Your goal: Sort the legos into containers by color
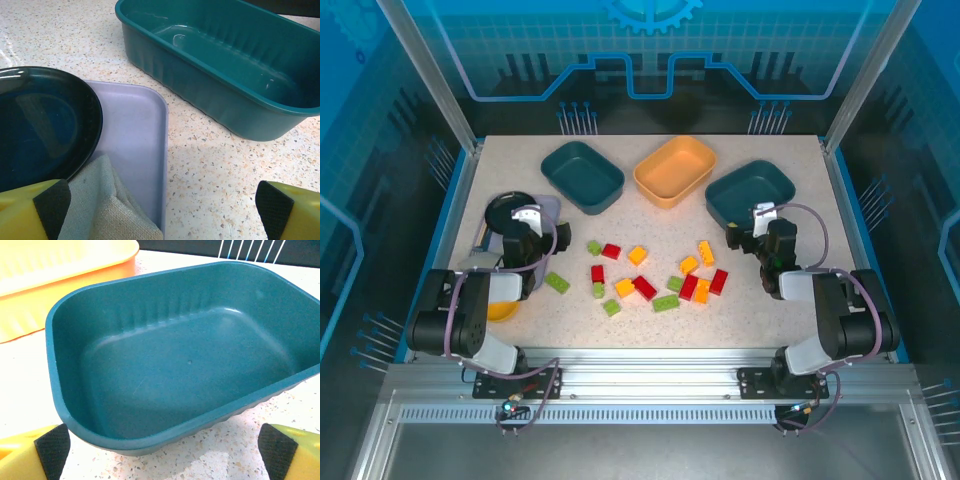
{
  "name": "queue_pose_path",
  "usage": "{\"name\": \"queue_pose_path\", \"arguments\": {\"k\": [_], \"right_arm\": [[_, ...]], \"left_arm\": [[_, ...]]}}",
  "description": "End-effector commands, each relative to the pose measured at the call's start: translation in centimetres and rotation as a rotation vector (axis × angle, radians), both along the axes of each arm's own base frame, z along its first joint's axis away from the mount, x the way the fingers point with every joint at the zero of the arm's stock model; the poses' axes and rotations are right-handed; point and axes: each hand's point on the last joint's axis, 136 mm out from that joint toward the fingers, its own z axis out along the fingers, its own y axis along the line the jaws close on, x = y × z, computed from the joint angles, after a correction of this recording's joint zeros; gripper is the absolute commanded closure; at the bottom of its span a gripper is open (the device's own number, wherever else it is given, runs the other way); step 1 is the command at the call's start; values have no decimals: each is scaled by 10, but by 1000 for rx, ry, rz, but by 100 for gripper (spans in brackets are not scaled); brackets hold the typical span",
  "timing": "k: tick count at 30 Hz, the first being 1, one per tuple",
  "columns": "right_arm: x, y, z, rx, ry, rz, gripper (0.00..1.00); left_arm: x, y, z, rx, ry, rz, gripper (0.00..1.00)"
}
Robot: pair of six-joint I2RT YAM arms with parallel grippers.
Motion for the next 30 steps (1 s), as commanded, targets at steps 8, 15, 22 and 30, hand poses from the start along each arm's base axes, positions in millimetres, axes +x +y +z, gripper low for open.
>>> {"name": "queue_pose_path", "arguments": {"k": [8, 15, 22, 30], "right_arm": [[5, 1, 6, 2, -27, 12, 0], [5, 1, 6, 2, -28, 12, 0], [5, 1, 7, 1, -32, 10, 0], [3, -25, 156, 2, -203, -244, 0]], "left_arm": [[6, -4, 7, 11, -20, -24, 1], [6, -4, 6, 10, -18, -25, 1], [6, -5, 9, 12, -18, -31, 1], [-1, -9, 149, 87, -163, 164, 1]]}}
